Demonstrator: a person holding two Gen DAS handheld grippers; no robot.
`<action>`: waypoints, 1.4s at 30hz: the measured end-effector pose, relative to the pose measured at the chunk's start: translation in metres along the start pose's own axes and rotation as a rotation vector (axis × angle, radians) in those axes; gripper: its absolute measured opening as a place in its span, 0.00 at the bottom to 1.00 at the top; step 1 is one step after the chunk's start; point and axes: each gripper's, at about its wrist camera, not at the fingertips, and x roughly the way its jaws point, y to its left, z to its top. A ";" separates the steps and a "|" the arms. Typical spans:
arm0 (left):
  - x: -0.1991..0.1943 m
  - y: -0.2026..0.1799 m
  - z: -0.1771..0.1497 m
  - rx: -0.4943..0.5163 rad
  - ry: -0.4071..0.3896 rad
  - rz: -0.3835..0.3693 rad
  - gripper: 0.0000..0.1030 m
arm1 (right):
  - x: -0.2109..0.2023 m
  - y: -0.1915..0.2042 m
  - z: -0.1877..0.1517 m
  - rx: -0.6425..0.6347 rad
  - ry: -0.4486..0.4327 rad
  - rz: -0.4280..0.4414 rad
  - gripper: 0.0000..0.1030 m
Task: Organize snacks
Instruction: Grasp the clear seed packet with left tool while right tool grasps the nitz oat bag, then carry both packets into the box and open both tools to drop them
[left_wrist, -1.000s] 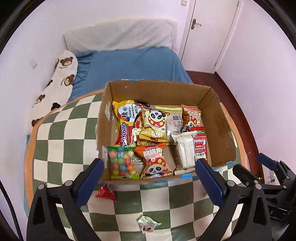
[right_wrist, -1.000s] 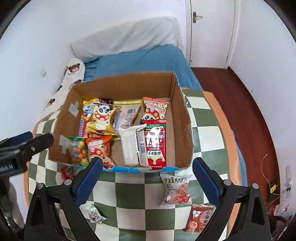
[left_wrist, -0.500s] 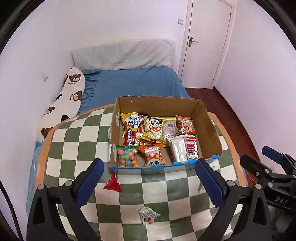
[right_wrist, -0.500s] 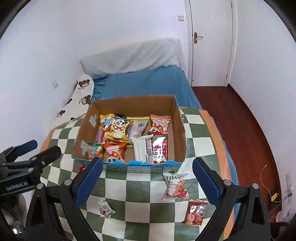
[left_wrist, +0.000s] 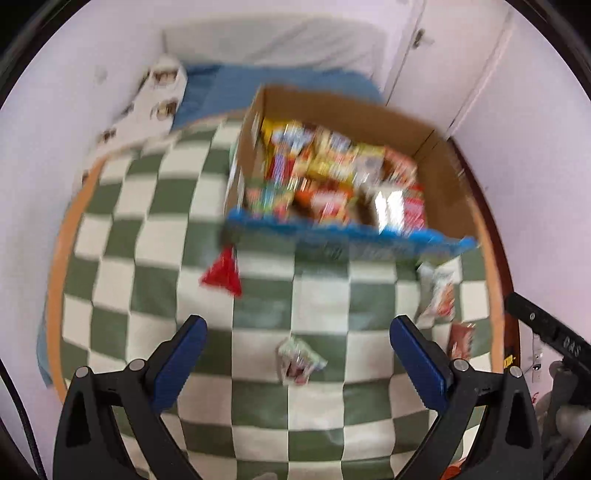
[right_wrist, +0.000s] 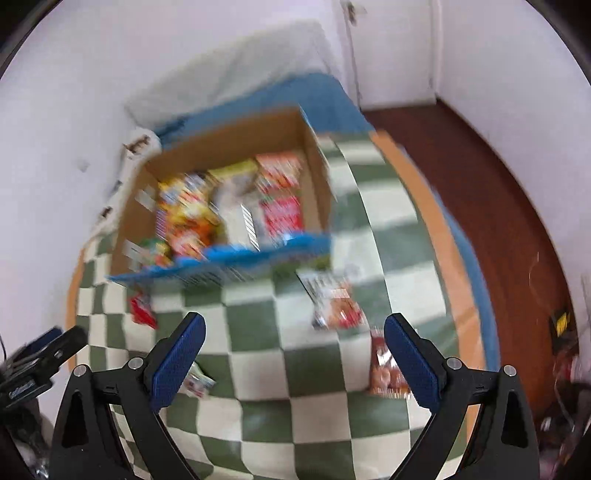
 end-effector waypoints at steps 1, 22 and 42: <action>0.012 0.002 -0.004 -0.011 0.031 0.004 0.98 | 0.015 -0.011 -0.002 0.031 0.036 0.007 0.96; 0.181 0.025 -0.069 -0.351 0.473 -0.182 0.38 | 0.192 -0.043 0.005 0.038 0.276 0.005 0.53; 0.199 0.007 -0.074 -0.289 0.501 -0.202 0.55 | 0.191 -0.026 -0.095 0.033 0.470 0.072 0.60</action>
